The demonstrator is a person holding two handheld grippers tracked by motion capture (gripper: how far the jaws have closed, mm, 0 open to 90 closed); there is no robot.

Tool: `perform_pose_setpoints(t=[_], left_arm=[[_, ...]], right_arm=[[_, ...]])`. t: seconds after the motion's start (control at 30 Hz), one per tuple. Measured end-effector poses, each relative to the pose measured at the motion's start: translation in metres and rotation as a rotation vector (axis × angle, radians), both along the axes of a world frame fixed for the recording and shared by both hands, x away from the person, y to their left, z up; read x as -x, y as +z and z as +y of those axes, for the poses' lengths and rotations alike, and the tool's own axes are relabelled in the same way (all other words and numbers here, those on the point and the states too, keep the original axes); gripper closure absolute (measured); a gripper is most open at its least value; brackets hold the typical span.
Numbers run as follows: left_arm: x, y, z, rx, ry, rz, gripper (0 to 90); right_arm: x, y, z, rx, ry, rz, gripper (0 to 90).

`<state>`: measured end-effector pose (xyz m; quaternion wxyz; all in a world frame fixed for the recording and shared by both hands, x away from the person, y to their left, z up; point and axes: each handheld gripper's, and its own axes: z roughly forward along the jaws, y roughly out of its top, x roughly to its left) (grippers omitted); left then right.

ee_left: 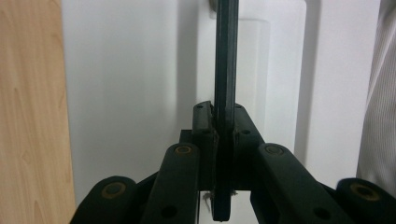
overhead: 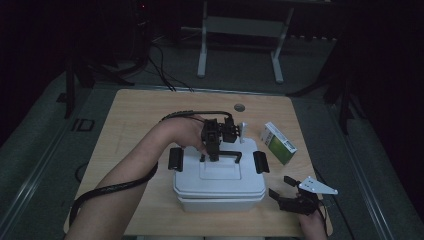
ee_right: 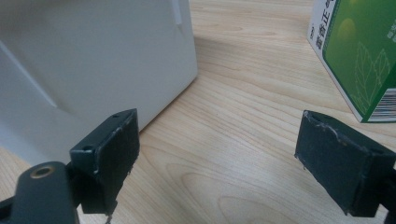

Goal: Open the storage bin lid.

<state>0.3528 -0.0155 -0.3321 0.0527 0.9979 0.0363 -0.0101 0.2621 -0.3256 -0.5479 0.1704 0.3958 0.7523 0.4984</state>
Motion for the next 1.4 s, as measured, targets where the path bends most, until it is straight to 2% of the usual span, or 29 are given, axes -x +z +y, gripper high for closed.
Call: perform_pose_setpoints(t=[0.13, 0.37, 0.6, 0.87, 1.2, 1.4], left_arm=[[0.001, 0.006, 0.006, 0.024, 0.016, -0.018, 83.7], [0.001, 0.015, 0.022, 0.04, 0.03, -0.036, 83.7], [0.001, 0.019, 0.042, 0.042, 0.065, -0.043, 83.8], [0.005, 0.021, 0.079, 0.052, 0.126, -0.048, 83.7], [0.009, 0.019, 0.123, 0.088, 0.206, -0.057, 83.8], [0.013, 0.019, 0.15, 0.091, 0.252, -0.058, 83.8]], right_arm=[[-0.001, 0.0, -0.001, -0.006, -0.002, 0.006, 13.9], [0.0, 0.0, 0.0, -0.002, -0.004, 0.007, 13.9], [0.0, 0.0, 0.001, 0.003, -0.005, 0.006, 13.9], [0.0, 0.0, 0.002, 0.01, -0.005, 0.005, 13.9], [-0.001, 0.0, 0.003, 0.015, -0.007, 0.007, 13.9], [-0.001, 0.0, 0.004, 0.02, -0.009, 0.01, 13.9]])
